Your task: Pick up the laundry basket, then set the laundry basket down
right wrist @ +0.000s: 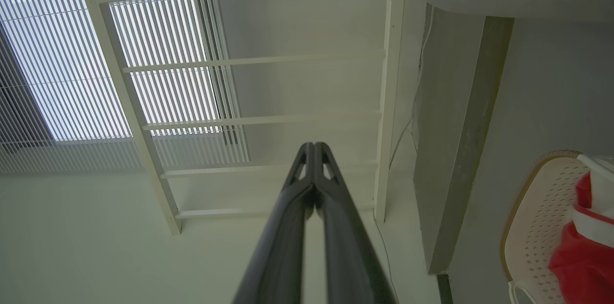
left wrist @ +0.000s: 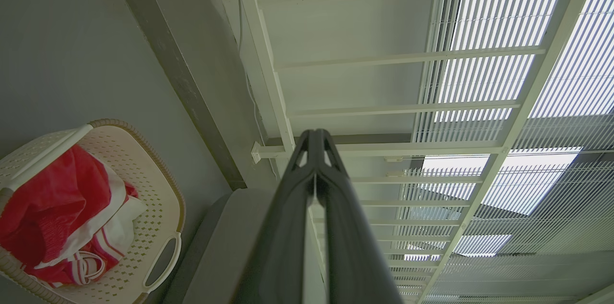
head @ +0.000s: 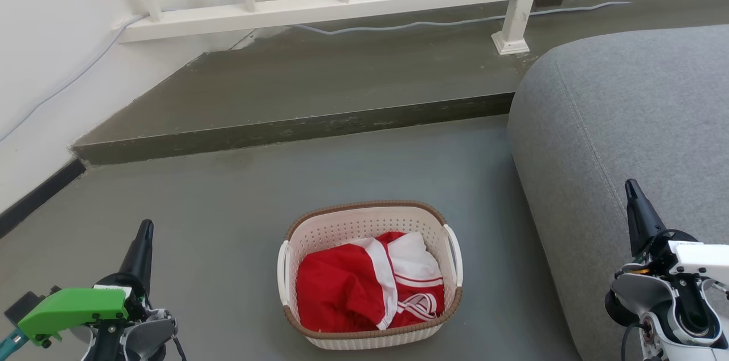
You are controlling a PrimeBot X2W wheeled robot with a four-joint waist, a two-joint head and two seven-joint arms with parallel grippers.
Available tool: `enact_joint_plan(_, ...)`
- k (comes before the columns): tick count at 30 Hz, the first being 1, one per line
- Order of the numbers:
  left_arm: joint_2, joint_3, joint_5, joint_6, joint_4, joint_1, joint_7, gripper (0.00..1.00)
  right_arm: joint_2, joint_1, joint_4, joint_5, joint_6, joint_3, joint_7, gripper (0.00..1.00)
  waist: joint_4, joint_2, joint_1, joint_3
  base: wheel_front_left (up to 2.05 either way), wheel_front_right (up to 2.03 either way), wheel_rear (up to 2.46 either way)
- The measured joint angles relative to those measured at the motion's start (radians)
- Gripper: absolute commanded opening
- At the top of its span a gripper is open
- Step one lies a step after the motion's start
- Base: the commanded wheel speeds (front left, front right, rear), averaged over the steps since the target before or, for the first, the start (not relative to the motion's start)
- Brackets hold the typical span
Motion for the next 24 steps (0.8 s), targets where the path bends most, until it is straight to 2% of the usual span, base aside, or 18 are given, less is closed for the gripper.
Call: enact_joint_plan(24,0.000,0.000,0.000,0.000,0.000,0.000,0.000,0.00,0.001,0.000,0.000,0.000,0.000,-0.001,0.000,0.00,0.000,0.0000,0.0000,0.000,0.00,0.00,0.00)
